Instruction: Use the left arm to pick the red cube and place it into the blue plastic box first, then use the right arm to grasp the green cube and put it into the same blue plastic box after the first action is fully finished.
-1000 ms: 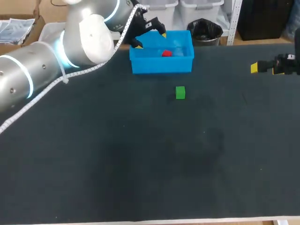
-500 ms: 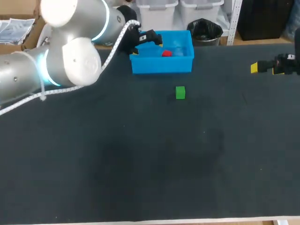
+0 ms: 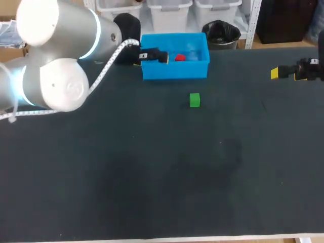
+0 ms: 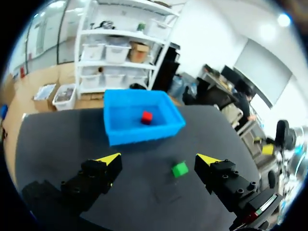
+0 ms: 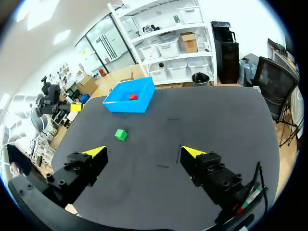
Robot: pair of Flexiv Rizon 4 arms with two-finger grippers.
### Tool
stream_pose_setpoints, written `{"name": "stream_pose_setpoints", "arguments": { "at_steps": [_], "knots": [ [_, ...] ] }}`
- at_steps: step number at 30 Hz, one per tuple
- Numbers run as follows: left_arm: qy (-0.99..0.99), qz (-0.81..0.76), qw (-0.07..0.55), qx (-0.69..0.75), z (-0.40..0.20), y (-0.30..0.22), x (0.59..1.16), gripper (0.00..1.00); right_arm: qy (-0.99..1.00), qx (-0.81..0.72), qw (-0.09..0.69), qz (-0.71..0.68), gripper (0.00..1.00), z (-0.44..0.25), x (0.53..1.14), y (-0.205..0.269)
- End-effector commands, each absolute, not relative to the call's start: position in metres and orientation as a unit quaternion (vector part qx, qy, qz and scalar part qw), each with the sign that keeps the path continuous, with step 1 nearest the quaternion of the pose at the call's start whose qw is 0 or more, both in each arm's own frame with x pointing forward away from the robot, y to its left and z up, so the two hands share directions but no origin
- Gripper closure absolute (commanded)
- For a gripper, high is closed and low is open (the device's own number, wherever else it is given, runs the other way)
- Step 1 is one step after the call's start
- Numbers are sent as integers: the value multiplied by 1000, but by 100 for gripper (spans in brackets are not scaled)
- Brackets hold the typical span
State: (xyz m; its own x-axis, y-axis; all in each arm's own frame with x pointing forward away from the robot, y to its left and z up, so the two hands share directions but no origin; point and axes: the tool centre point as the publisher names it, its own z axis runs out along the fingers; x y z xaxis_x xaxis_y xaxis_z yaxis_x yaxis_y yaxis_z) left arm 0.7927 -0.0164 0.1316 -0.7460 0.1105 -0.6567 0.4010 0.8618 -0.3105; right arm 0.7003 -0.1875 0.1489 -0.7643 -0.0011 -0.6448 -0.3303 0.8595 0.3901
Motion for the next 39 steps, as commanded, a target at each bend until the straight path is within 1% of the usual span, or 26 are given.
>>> {"name": "stream_pose_setpoints", "arguments": {
  "at_steps": [1,9,18,27,39],
  "knots": [
    [903,-232,304,197,137,-1,778,0,906,-91,331,248,0,149,700,-187],
    [887,-227,275,294,134,9,756,0,906,-91,331,248,0,149,700,-187],
    [870,-226,246,364,121,17,740,0,906,-91,331,248,0,149,700,-187],
    [852,-283,266,350,114,38,734,0,906,-91,331,248,0,149,700,-187],
    [821,-304,254,412,105,45,714,0,906,-91,331,248,0,149,700,-187]
  ]
}}
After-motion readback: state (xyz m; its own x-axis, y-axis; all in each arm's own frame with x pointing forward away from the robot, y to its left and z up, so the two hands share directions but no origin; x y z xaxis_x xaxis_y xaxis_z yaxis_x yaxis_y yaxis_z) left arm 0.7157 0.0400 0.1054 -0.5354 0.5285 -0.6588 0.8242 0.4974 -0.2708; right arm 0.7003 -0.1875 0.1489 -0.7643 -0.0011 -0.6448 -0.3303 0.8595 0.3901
